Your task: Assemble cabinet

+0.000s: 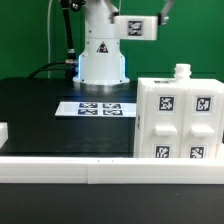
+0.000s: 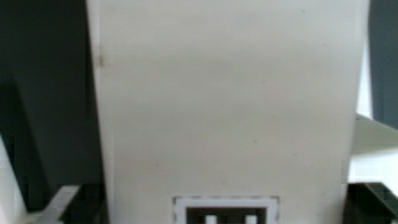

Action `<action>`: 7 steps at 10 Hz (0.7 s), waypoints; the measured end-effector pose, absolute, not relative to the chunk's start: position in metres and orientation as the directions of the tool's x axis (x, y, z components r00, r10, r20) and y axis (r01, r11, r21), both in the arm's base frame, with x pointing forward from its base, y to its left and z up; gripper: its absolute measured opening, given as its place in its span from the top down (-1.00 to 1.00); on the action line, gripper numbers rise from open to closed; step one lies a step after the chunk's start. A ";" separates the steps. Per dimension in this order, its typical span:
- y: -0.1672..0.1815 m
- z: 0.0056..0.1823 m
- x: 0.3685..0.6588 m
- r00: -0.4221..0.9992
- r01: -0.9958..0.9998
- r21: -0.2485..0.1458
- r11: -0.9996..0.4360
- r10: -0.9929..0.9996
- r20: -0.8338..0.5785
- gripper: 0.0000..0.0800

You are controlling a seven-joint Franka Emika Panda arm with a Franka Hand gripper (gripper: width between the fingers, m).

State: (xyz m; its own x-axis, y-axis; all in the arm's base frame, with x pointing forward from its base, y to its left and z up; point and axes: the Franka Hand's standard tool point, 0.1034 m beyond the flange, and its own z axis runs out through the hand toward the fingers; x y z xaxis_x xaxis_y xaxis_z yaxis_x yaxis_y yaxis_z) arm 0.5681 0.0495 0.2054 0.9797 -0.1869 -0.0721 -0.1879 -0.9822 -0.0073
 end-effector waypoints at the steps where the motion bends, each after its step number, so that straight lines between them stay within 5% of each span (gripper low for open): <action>1: 0.063 0.196 0.578 0.980 -0.187 -0.004 -0.982 -0.186 -0.071 -0.40; 3: 0.082 0.180 0.584 0.979 -0.187 0.002 -0.982 -0.187 -0.084 -0.40; 7: 0.079 0.178 0.585 0.981 -0.175 0.001 -0.985 -0.175 -0.081 -0.40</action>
Offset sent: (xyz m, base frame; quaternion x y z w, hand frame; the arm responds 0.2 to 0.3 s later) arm 0.0000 0.0000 0.0000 0.0000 0.0000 0.0000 1.0000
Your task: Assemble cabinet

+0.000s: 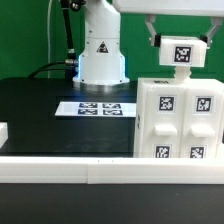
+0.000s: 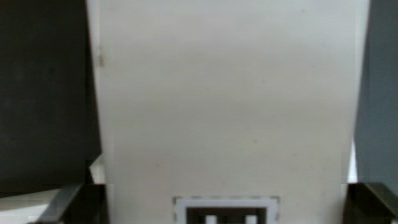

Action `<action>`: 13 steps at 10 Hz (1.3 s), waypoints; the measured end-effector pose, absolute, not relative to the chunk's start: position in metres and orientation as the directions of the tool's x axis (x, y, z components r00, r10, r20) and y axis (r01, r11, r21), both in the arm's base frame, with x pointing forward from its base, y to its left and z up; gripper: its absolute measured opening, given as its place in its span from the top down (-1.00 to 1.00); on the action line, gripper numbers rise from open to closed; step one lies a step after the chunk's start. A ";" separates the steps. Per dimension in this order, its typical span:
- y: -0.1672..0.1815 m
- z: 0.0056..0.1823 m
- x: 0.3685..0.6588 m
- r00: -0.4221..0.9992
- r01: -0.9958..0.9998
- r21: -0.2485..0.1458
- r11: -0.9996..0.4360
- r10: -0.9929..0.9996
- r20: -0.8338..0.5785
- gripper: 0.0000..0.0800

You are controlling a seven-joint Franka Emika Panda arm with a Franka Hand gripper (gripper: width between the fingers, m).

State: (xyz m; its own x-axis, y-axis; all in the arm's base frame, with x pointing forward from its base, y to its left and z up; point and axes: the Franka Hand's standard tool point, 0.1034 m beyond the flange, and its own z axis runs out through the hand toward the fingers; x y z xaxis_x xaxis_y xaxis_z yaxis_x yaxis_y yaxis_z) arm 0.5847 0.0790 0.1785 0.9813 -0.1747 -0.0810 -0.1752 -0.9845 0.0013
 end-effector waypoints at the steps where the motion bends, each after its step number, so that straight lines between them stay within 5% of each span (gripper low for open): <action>1: 0.073 0.175 0.586 0.989 -0.138 -0.004 -0.990 -0.137 -0.061 -0.40; 5: 0.076 0.175 0.609 0.996 -0.080 -0.009 -0.997 -0.080 -0.031 -0.40; 13: 0.082 0.163 0.610 0.993 -0.111 -0.021 -0.994 -0.112 0.041 -0.40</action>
Offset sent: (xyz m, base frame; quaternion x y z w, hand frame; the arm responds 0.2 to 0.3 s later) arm 0.0313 0.0058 -0.0069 0.0160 -0.0062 -0.0464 0.9988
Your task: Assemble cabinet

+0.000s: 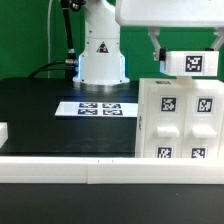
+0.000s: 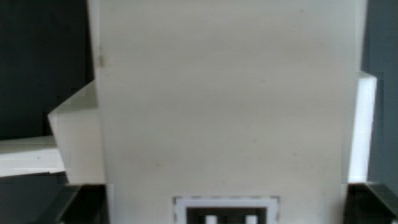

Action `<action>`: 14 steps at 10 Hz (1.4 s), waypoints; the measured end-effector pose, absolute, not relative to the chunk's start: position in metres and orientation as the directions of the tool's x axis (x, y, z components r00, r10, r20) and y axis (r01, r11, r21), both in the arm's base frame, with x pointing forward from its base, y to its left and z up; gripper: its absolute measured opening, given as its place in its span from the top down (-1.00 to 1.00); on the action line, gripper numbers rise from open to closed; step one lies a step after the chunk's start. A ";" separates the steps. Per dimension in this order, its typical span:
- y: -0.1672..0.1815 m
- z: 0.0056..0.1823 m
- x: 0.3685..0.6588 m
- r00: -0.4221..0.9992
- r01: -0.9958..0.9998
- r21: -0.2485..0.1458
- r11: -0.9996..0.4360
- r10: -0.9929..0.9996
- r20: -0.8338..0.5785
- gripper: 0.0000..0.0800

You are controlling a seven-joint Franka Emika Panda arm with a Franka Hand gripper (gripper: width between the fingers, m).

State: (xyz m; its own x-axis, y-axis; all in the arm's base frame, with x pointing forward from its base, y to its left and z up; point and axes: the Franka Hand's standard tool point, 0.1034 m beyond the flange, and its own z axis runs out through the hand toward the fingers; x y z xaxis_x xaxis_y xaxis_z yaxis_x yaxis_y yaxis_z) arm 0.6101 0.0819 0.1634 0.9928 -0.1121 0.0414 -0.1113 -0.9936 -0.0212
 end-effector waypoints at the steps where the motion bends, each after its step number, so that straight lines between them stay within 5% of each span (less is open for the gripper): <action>1: 0.082 0.163 0.610 0.993 -0.111 -0.021 -0.994 -0.112 0.041 -0.40; 9: 0.083 0.163 0.610 0.960 -0.276 -0.032 -0.961 -0.277 0.036 -0.40; 14: 0.089 0.162 0.610 0.599 -0.799 -0.078 -0.596 -0.800 -0.026 -0.40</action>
Offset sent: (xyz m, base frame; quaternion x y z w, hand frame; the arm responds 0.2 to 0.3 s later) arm 0.0000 0.0000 0.0000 0.0000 0.0000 0.0000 1.0000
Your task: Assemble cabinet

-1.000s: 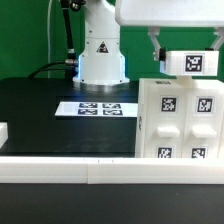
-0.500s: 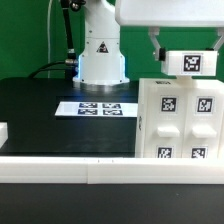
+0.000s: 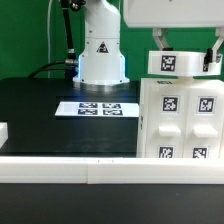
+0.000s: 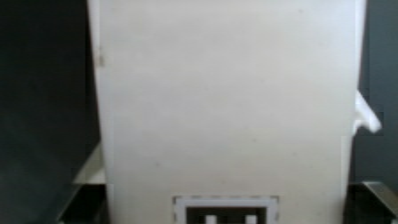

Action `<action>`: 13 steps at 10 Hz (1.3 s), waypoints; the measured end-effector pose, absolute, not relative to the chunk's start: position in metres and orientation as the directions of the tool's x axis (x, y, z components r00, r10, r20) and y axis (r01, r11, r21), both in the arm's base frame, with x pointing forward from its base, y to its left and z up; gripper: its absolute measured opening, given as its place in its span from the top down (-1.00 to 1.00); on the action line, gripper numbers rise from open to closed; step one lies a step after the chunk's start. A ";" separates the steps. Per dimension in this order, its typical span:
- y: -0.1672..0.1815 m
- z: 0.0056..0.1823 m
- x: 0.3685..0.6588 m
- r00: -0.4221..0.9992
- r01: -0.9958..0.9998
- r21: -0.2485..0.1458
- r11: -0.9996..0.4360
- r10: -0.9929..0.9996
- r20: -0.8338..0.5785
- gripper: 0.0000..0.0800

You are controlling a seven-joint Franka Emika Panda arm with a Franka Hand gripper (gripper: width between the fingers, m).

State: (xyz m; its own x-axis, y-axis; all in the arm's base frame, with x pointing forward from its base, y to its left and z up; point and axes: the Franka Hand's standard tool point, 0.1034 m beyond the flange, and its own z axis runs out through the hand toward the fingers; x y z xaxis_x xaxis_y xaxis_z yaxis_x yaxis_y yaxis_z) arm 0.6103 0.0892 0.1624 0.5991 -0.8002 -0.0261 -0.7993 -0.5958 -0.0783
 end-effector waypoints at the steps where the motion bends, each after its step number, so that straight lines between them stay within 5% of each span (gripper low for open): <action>1: 0.090 0.162 0.612 0.476 -0.878 -0.083 -0.472 -0.879 -0.033 -0.40; 8: 0.091 0.162 0.613 -0.222 -0.973 -0.034 0.227 -0.969 -0.113 -0.40; 12: 0.092 0.162 0.614 -0.385 -0.921 0.003 0.391 -0.907 -0.169 -0.40; 13: 0.096 0.162 0.614 -0.366 -0.928 0.005 0.371 -0.912 -0.184 -0.62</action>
Offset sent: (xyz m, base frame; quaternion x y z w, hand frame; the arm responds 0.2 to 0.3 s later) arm -0.0044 -0.0072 -0.0090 -0.0189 0.0100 0.2248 0.9742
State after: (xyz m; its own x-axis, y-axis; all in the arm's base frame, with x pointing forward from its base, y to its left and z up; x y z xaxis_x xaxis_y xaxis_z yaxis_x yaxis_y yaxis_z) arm 0.6136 0.0962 0.1615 -0.3659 -0.9122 -0.1842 -0.9284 0.3714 0.0050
